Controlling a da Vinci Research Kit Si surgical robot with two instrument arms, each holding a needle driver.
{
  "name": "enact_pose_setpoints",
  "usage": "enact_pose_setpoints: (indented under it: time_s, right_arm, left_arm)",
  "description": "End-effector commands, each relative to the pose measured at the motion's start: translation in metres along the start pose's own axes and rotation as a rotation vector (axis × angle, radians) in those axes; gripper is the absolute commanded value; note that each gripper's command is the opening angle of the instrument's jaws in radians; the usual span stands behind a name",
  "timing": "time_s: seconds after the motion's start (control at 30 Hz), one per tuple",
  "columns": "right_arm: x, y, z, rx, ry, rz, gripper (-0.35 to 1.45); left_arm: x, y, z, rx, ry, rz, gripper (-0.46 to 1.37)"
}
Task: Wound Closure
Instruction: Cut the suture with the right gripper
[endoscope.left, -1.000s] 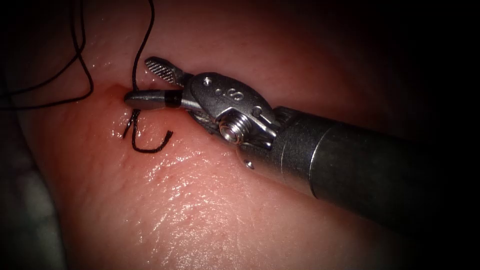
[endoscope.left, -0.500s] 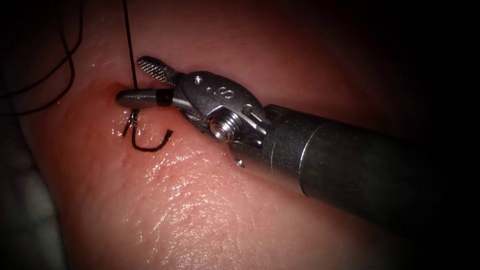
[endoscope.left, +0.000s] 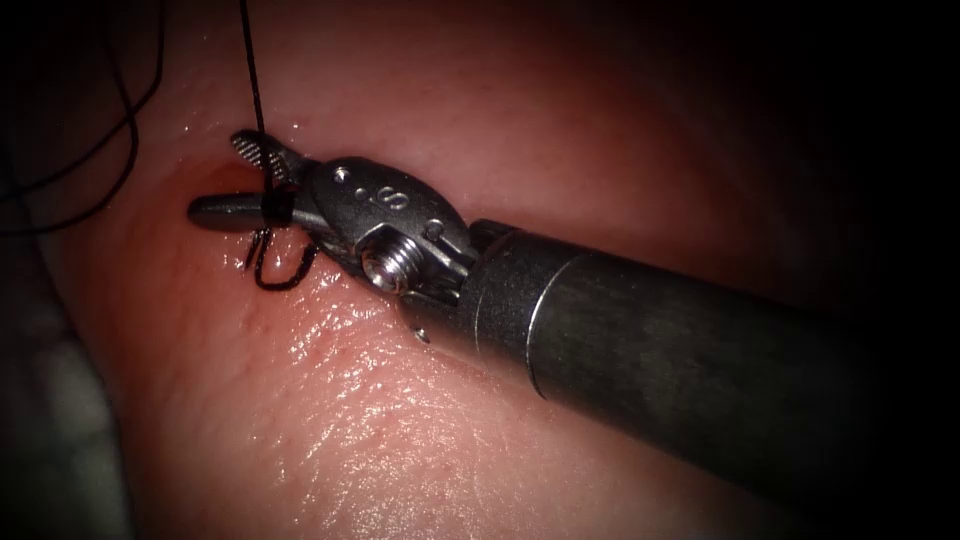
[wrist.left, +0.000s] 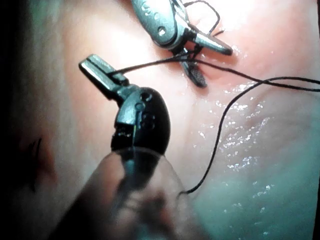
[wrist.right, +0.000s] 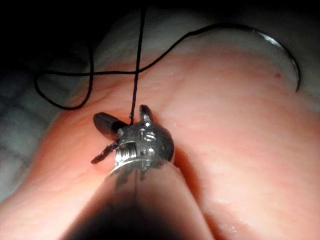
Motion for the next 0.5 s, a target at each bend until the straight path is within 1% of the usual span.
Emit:
enact_pose_setpoints:
  time_s: [0.03,0.17,0.5]
  right_arm:
    - [0.0002,0.0001,-0.0001,0.003,0.003,-0.003,1.2]
    - [0.0006,0.0002,0.0001,0.0,0.006,-0.005,1.19]
    - [0.0006,0.0,0.0015,-0.008,0.008,-0.005,1.19]
  left_arm:
    - [0.0,0.0,0.0,-0.002,0.0,0.006,-0.35]
    - [0.0,0.0001,0.0,-0.002,0.0,0.006,-0.35]
    - [0.0,0.0001,0.0,-0.002,0.0,0.007,-0.35]
